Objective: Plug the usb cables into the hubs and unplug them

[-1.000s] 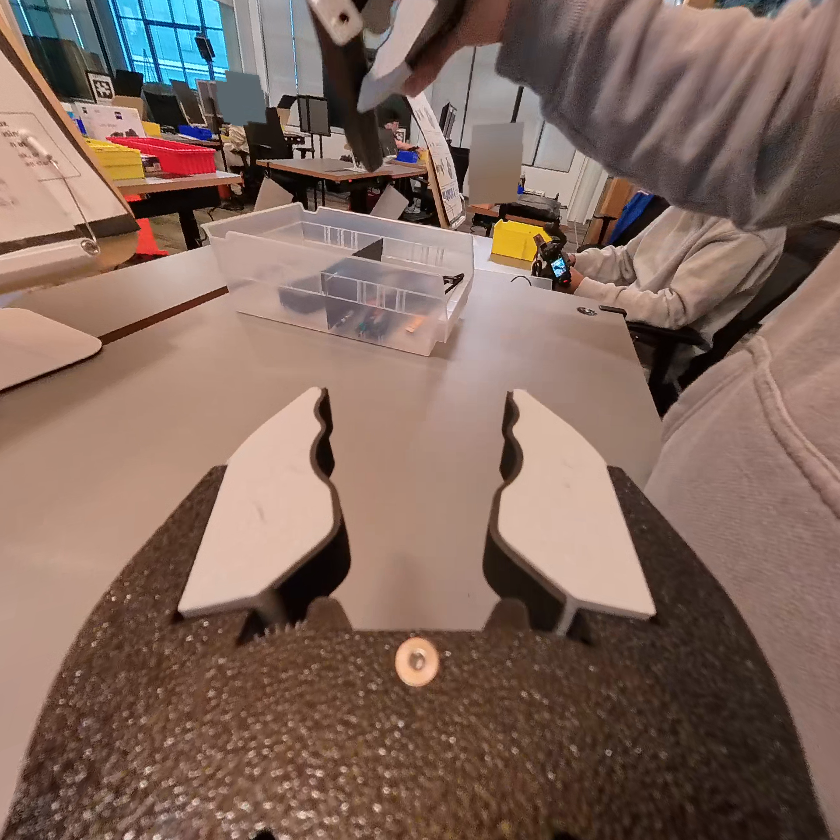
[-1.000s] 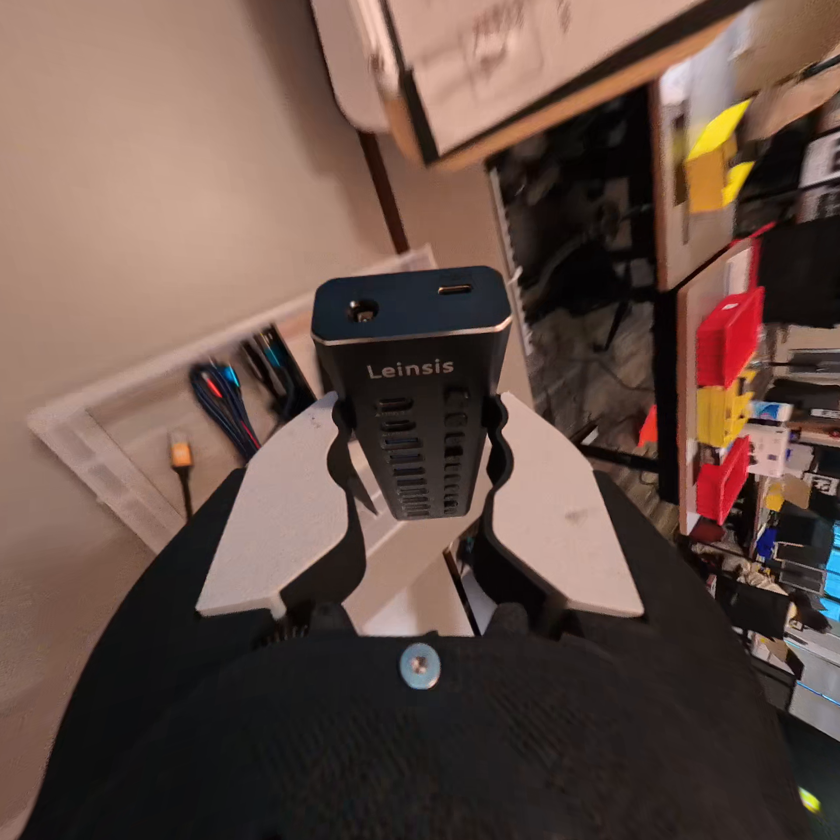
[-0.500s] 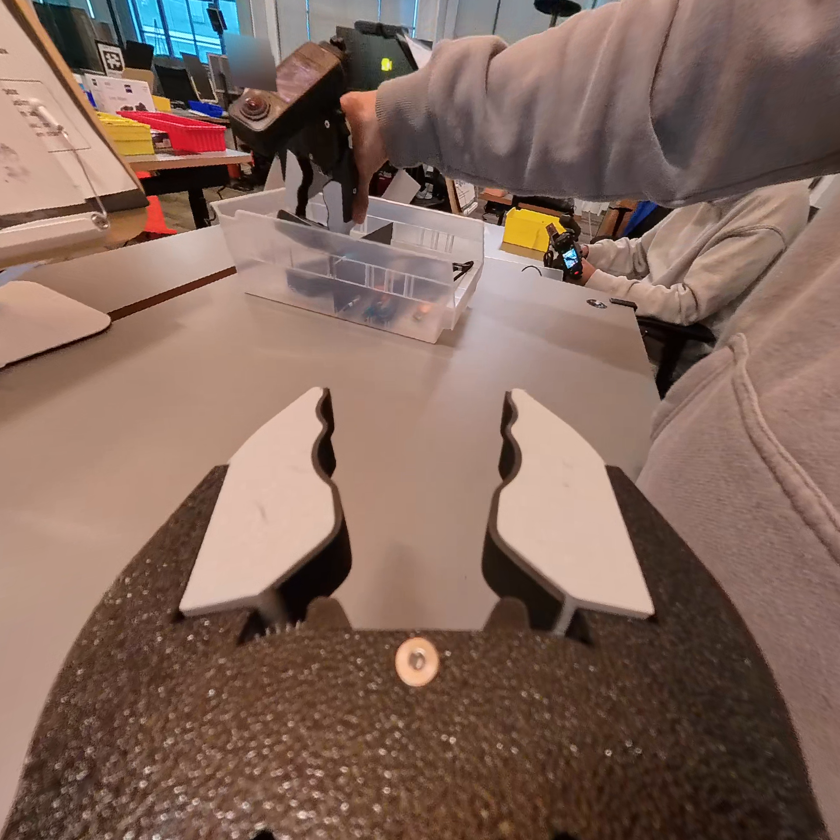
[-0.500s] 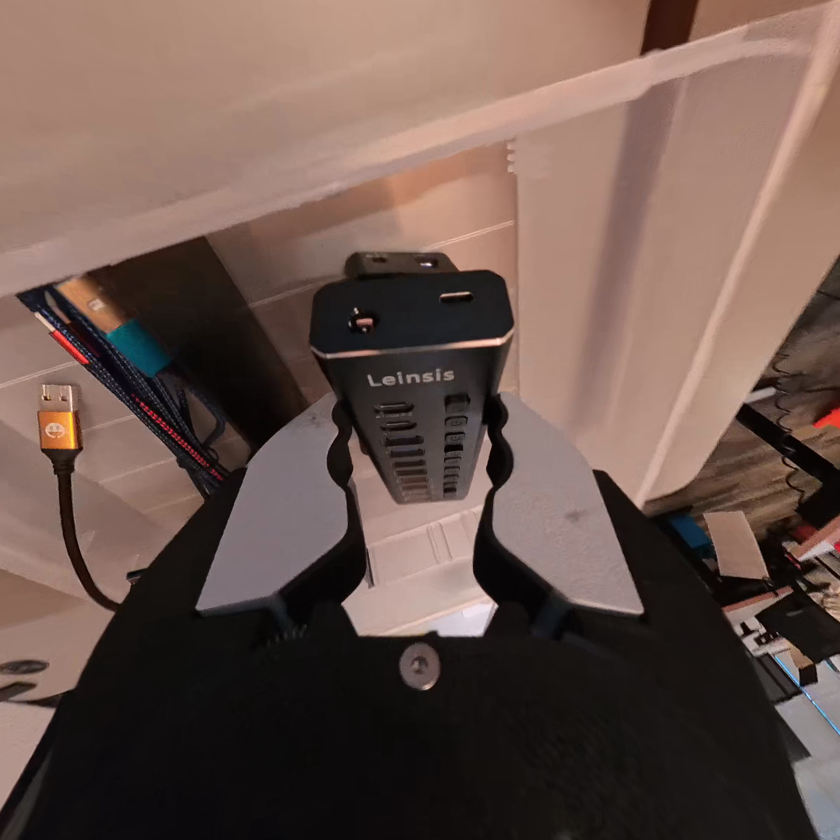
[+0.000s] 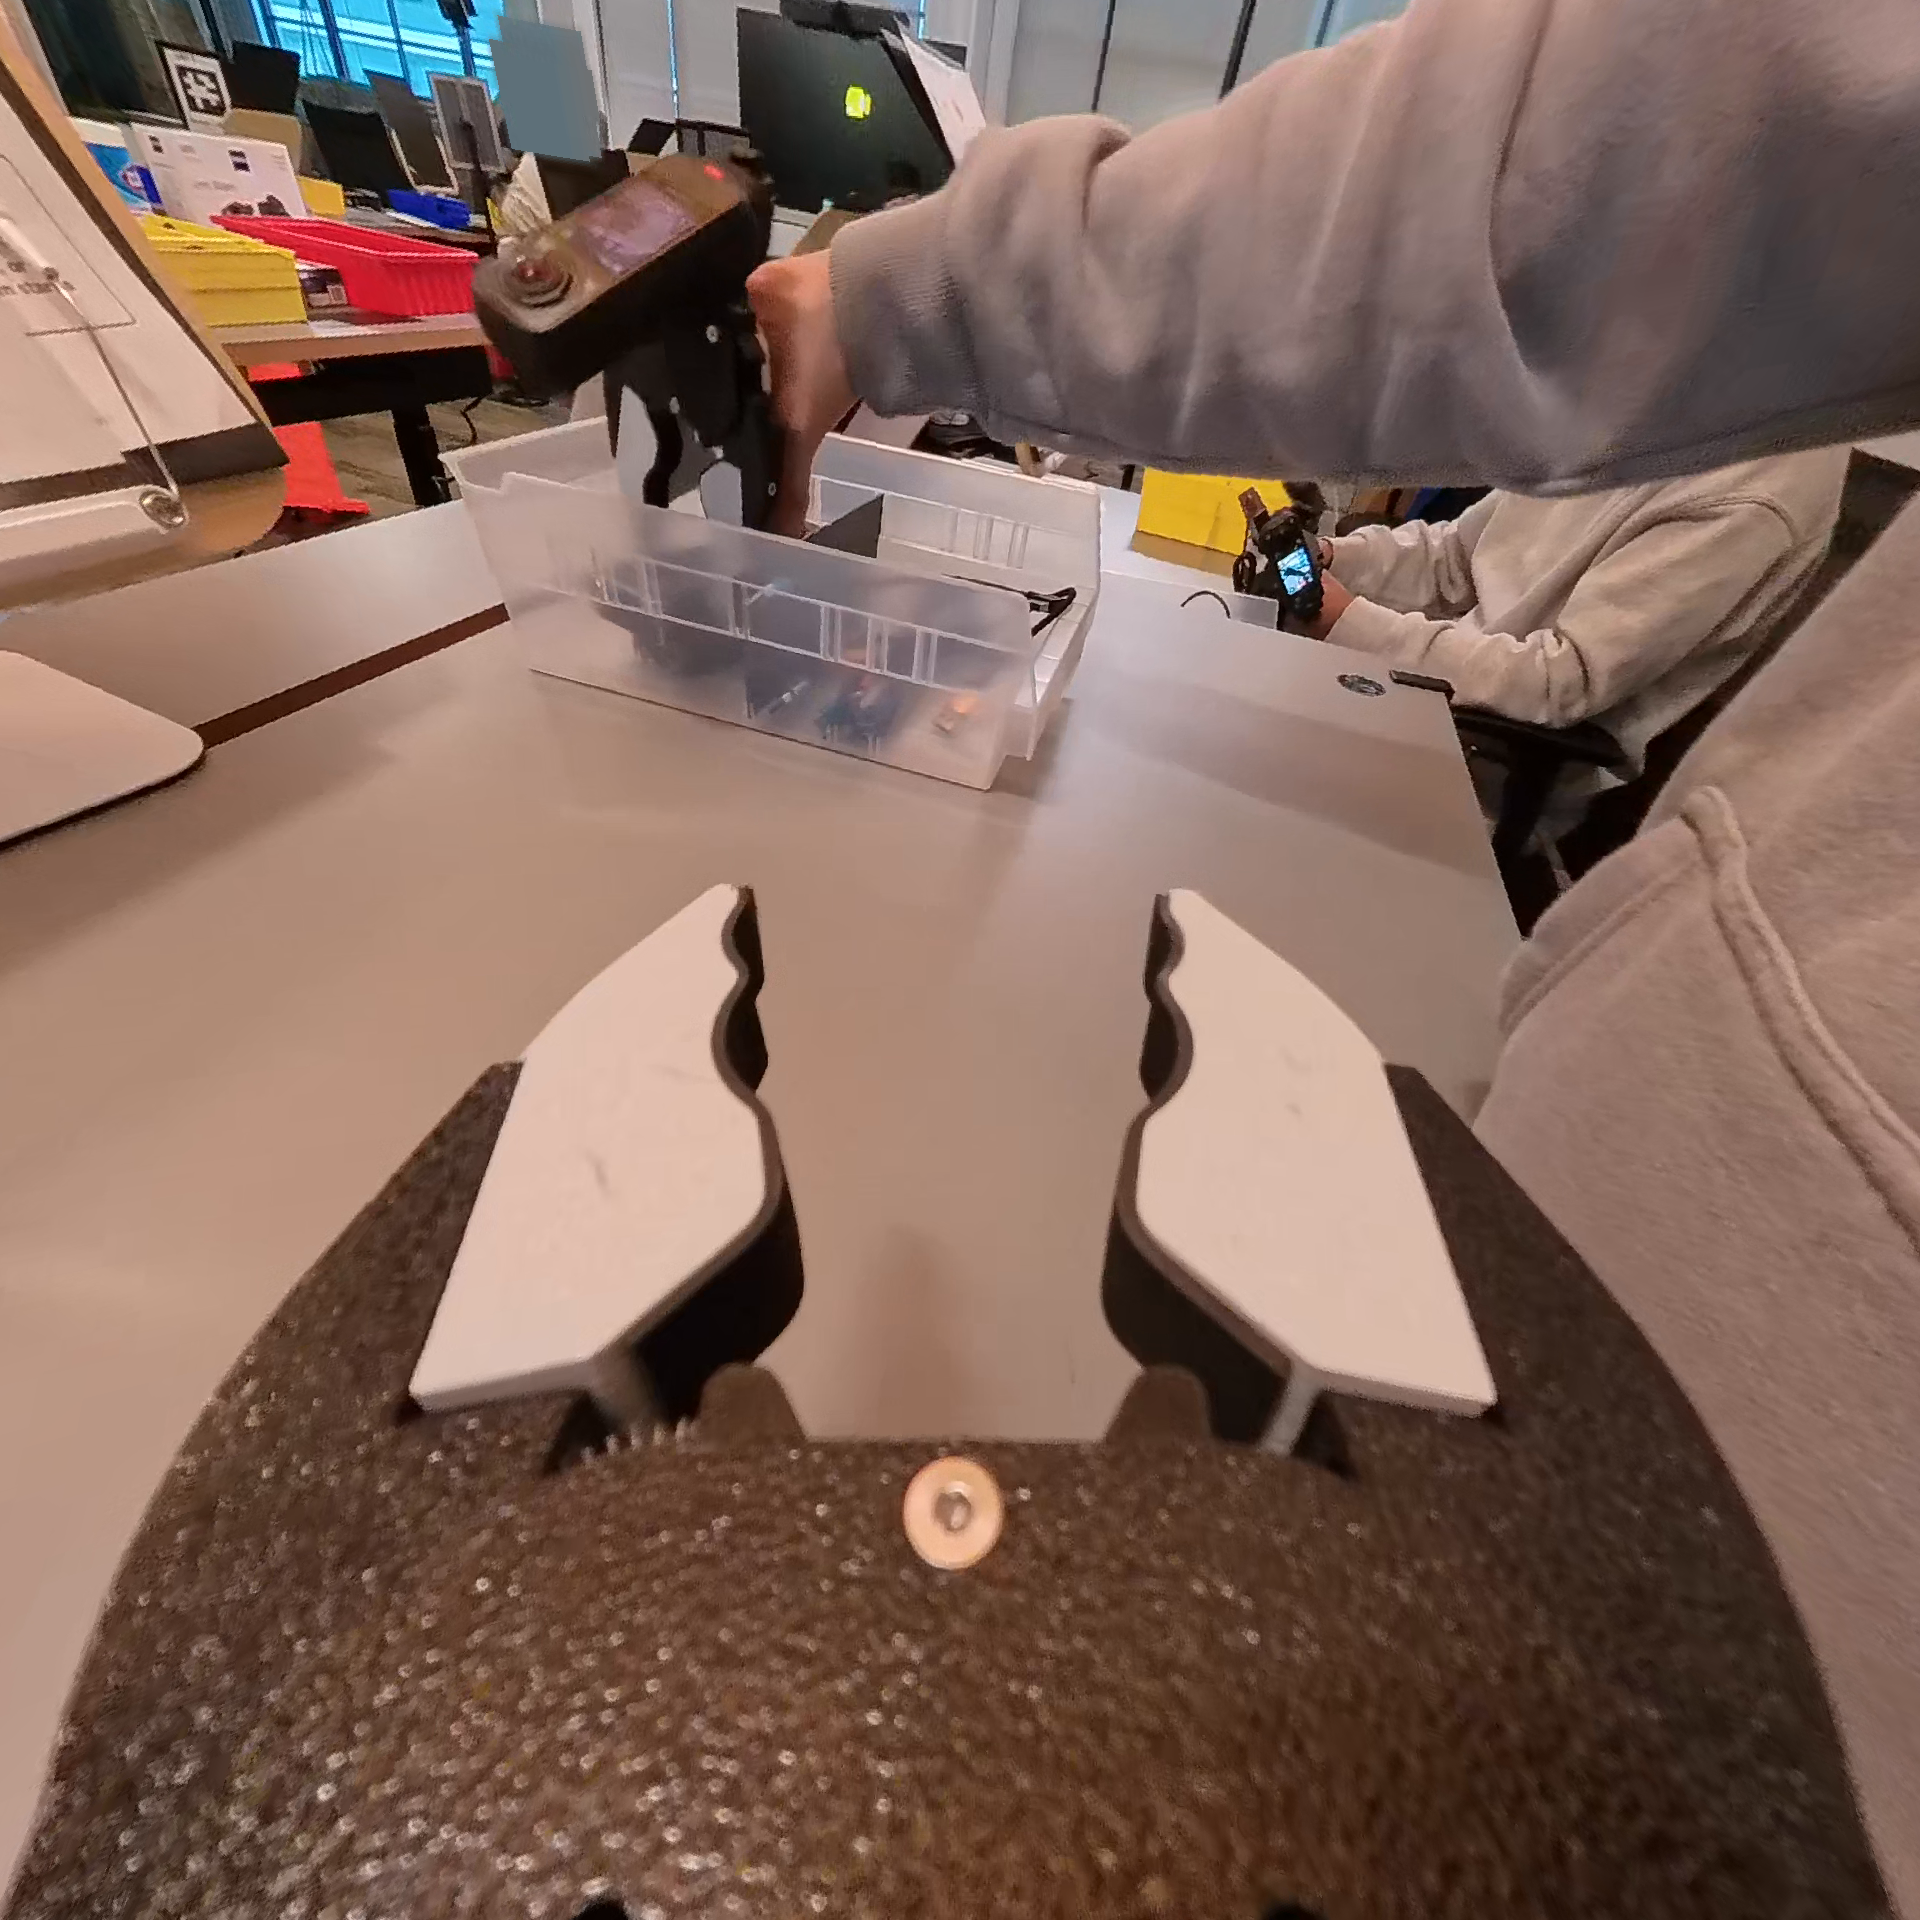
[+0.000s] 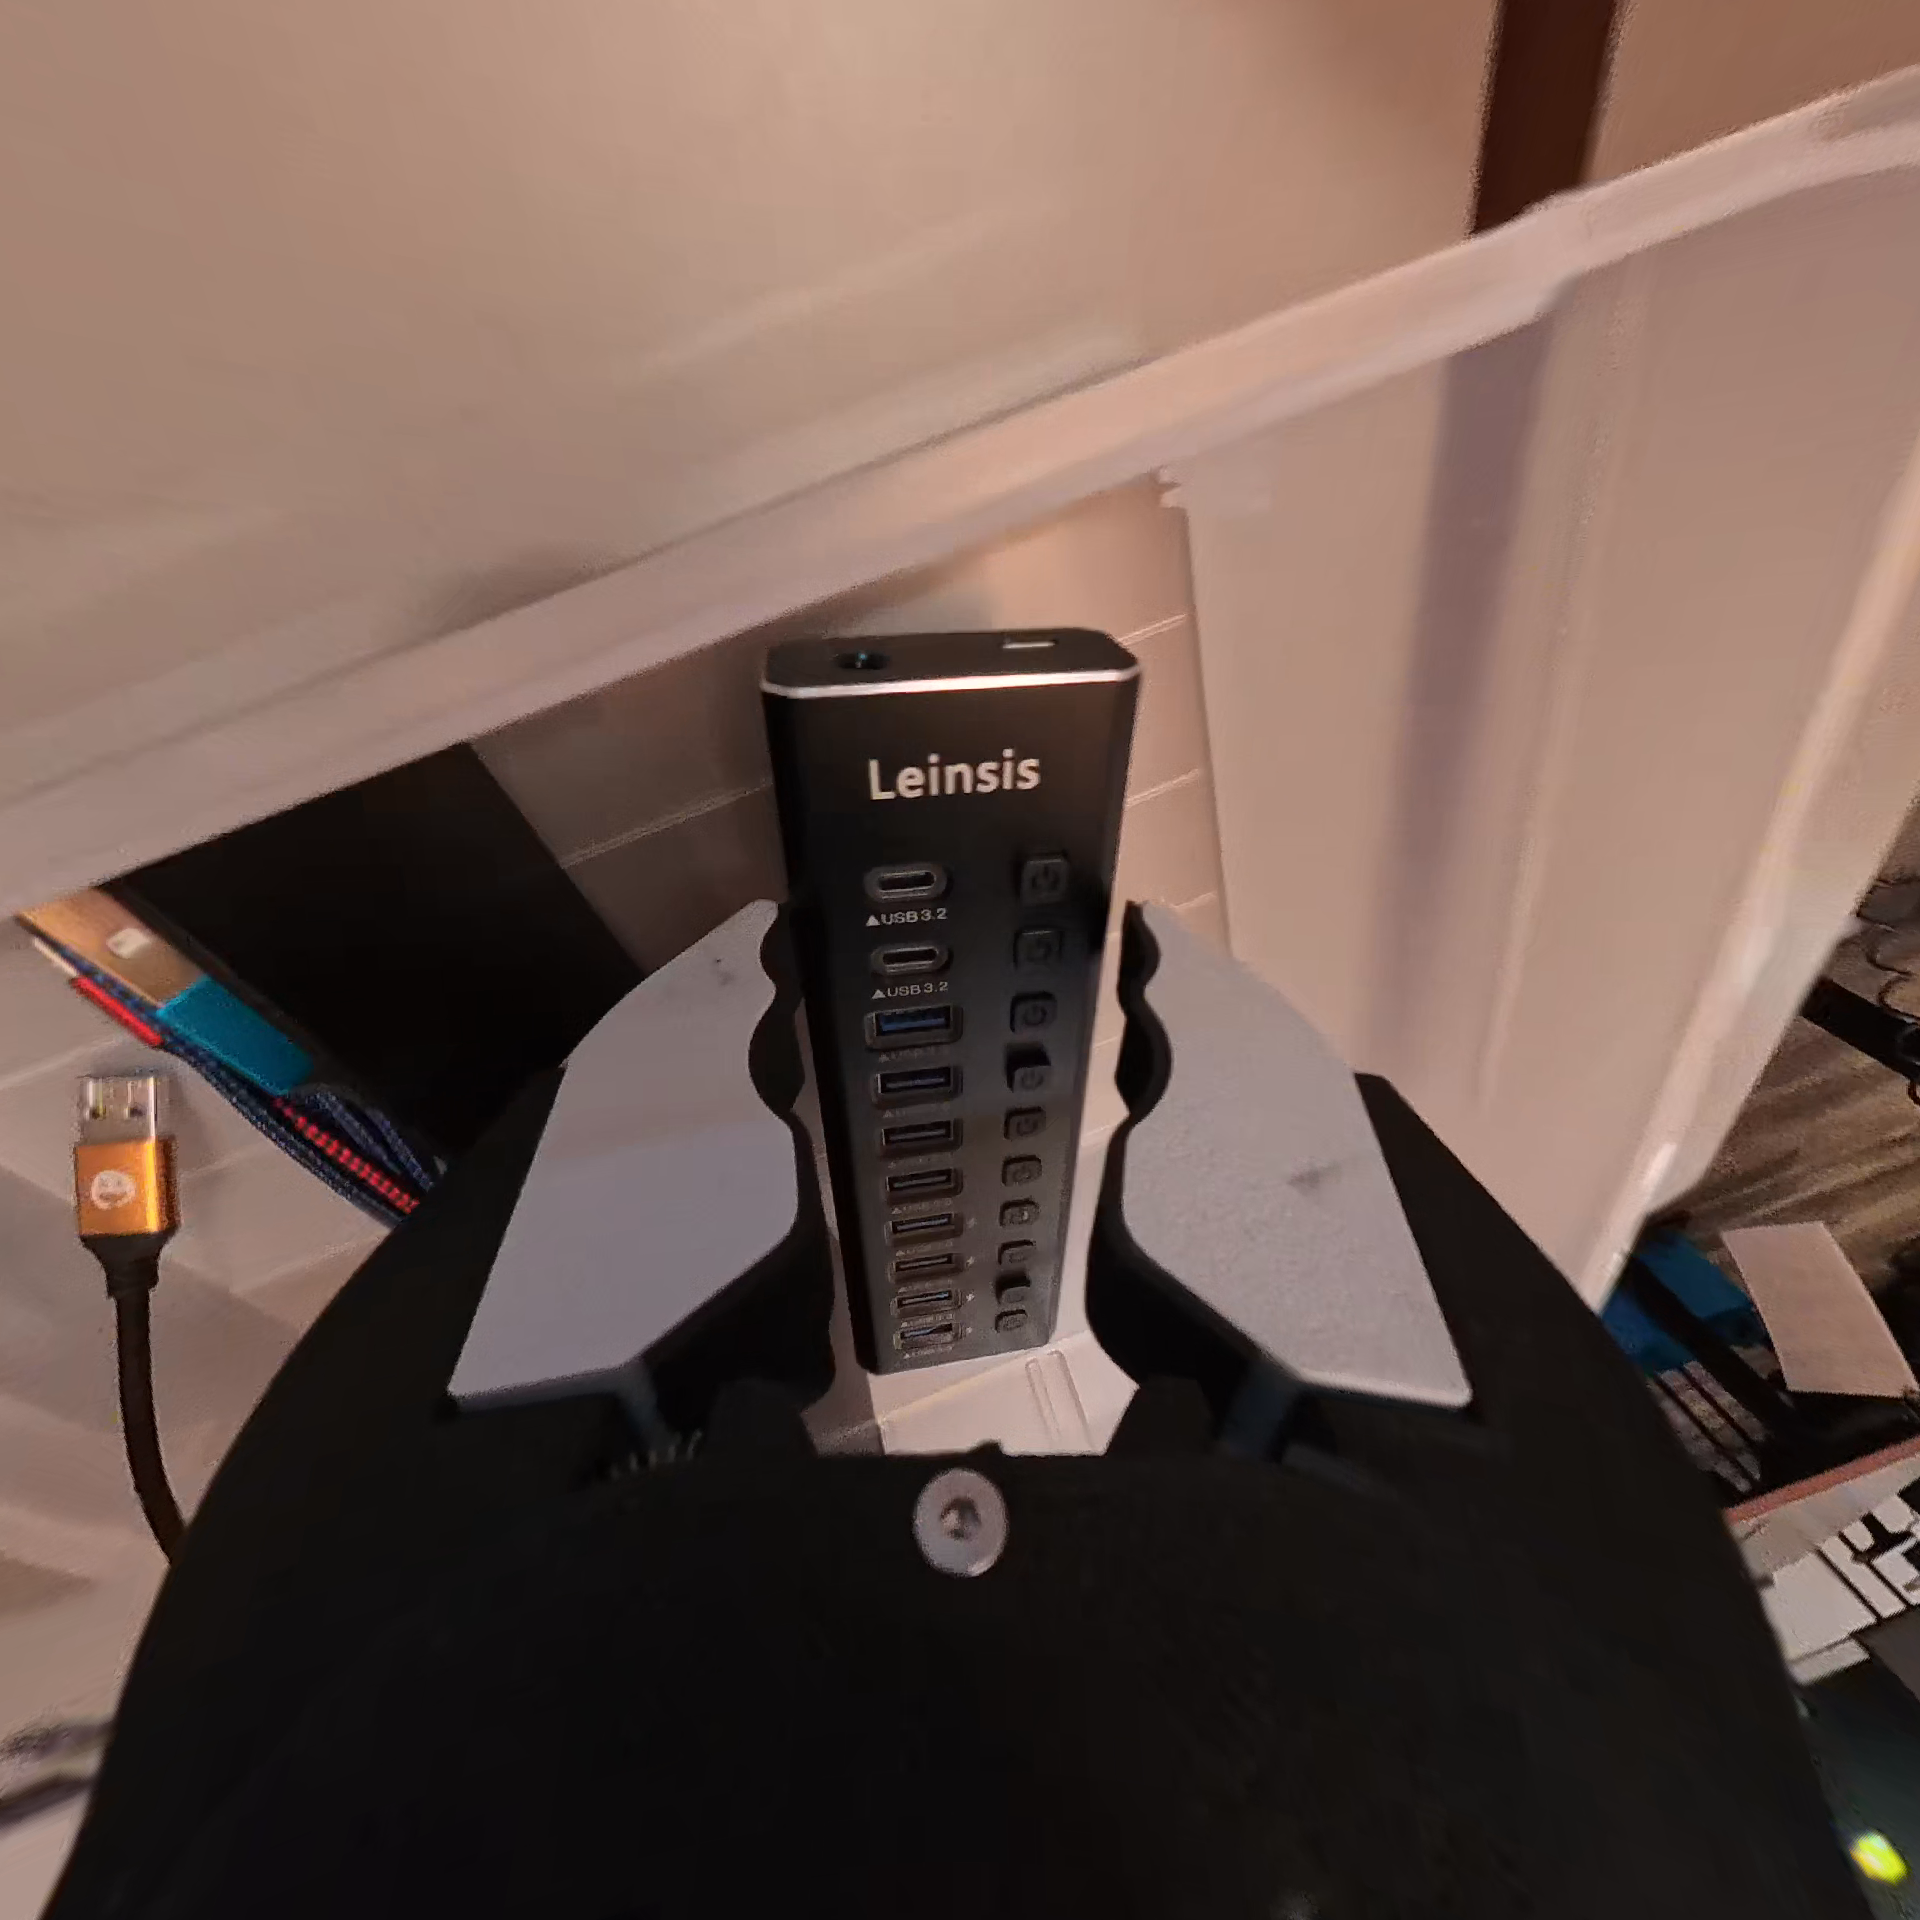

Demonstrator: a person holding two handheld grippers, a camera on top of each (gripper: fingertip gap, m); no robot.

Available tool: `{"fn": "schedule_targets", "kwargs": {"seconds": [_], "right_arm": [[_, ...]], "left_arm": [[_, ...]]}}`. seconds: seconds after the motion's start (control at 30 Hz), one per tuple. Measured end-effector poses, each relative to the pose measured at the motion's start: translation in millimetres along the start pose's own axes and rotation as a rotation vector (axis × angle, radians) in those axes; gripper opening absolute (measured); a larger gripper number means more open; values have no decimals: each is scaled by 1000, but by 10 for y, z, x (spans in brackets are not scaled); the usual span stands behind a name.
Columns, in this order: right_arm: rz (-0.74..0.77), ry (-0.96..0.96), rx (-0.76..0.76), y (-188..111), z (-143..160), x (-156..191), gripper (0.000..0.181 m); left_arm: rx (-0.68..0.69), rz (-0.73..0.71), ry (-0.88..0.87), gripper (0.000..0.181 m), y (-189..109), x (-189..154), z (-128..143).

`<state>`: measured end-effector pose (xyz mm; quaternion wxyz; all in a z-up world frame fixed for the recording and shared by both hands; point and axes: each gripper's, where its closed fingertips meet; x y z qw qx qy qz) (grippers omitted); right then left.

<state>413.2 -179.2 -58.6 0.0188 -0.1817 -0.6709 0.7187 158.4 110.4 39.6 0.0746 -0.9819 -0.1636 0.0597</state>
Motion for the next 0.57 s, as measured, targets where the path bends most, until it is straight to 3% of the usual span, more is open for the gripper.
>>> {"fn": "schedule_targets", "kwargs": {"seconds": [0.1,0.2,0.37,0.47,0.57], "right_arm": [[113,82,-55,-221,-21,-138,77],[265,260,-138,-684,-61,-266,83],[218,457,-480,-1454,-618,288,90],[75,514,-623,-1564,-927,849,92],[72,676,-624,-1450,-809,1149,93]], "left_arm": [[13,-24,2,70,-39,33,17],[21,-76,-5,70,-151,92,51],[1,-263,-5,70,-562,317,-3],[7,-547,2,70,-1179,722,-136],[140,-984,-50,67,-2299,1366,-172]]}}
Point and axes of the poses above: each gripper's, where its closed fingertips meet, y out along the fingers, z out of its underside, x = y × z across the jaws, and after that the axes turned 3 degrees about y, right-handed
